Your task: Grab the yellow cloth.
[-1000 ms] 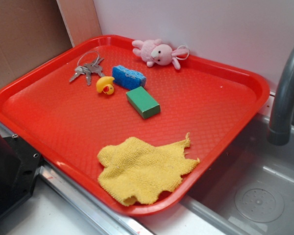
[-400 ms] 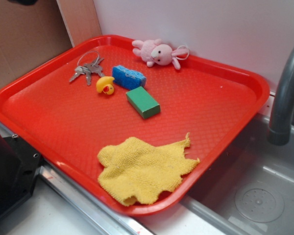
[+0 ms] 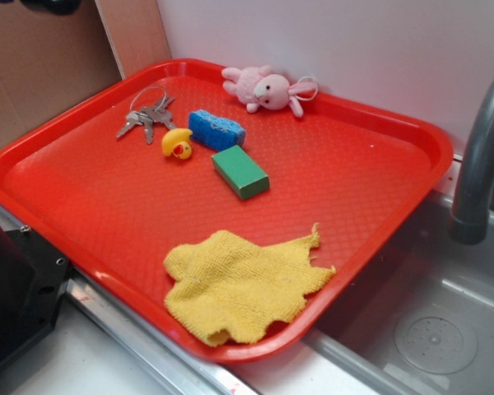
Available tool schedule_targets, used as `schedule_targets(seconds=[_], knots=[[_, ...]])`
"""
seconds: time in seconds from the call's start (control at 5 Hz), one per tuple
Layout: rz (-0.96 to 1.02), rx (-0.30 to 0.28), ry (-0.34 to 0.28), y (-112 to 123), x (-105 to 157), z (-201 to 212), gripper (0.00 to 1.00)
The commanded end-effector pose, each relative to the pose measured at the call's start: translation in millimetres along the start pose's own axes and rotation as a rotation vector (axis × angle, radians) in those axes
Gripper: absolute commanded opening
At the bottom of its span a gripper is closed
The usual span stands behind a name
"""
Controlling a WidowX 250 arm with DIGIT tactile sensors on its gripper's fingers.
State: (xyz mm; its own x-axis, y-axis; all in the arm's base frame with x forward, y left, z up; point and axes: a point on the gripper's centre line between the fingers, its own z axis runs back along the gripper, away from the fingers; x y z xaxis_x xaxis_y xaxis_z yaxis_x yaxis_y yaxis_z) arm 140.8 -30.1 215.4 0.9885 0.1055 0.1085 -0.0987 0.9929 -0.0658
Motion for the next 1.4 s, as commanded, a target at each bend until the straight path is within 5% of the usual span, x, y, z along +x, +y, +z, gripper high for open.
schedule_targets(seconds=[0.0, 0.2, 0.6, 1.2], knots=[[-0.011, -0.042, 0.058, -25, 13, -25, 1.00], [-0.050, -0.112, 0.136, -50, 13, -55, 1.00], [-0.159, -0.131, 0.237, -88, 9, -109, 1.00], [-0.205, 0.011, 0.325, -99, -26, -183, 1.00]])
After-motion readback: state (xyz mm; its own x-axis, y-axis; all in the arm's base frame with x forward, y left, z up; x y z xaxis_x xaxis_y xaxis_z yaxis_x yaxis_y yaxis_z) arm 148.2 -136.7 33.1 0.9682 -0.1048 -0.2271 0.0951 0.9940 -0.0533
